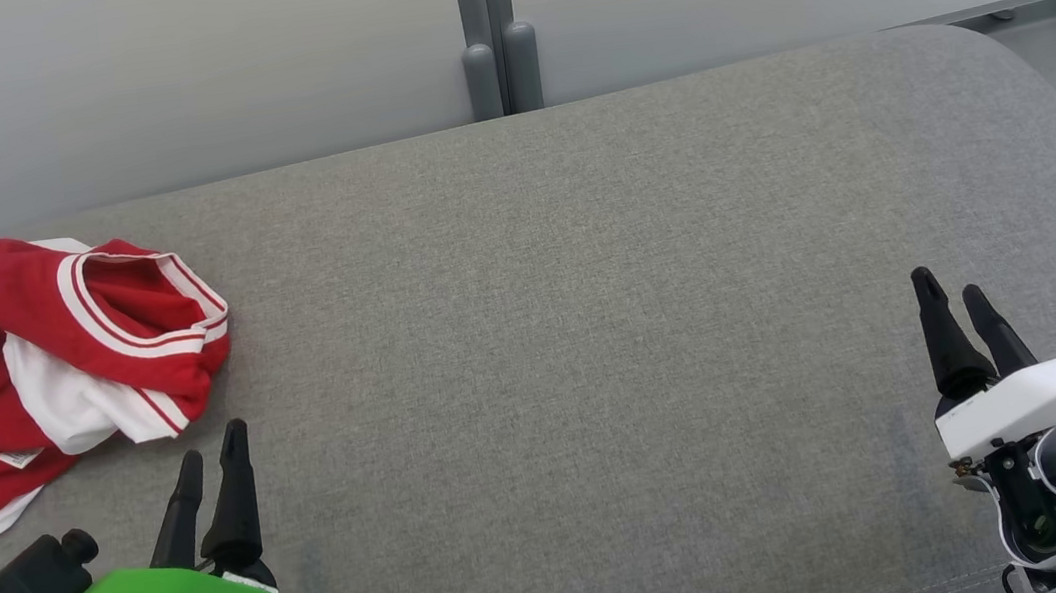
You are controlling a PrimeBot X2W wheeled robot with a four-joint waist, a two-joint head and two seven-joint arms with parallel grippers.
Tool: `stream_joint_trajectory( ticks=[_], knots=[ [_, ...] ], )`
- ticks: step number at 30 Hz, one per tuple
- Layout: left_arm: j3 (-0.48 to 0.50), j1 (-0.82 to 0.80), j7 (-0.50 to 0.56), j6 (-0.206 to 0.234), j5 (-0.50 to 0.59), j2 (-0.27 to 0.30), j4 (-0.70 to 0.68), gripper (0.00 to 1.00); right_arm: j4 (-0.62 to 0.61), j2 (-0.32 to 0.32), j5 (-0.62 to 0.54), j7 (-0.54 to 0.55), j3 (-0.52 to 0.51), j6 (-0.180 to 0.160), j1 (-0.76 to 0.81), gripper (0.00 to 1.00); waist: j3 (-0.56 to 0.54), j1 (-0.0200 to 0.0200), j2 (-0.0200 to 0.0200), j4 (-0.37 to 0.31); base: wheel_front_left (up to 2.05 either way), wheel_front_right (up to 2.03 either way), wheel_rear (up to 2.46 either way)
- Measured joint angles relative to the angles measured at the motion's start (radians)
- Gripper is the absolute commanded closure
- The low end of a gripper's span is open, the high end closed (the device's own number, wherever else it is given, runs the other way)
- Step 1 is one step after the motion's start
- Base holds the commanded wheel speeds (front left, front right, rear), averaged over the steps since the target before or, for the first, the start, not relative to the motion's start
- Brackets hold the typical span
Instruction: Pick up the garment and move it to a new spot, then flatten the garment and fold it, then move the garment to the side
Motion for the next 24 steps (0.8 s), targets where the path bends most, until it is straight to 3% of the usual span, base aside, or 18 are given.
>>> stream_joint_trajectory(
  ticks=[11,24],
  knots=[
    [-0.025,0.005,-0.043,0.000,0.166,0.008,-0.020,0.00,-0.011,-0.028,-0.161,-0.044,0.053,-0.026,0.001,0.00,0.003,0.0000,0.0000,-0.004,0.00,0.00,0.00],
    [-0.046,0.025,-0.094,0.000,0.323,0.024,-0.027,0.00,-0.014,-0.061,-0.325,-0.093,0.106,-0.026,0.001,0.00,0.002,0.0000,0.0000,-0.001,0.00,0.00,0.00]
  ],
)
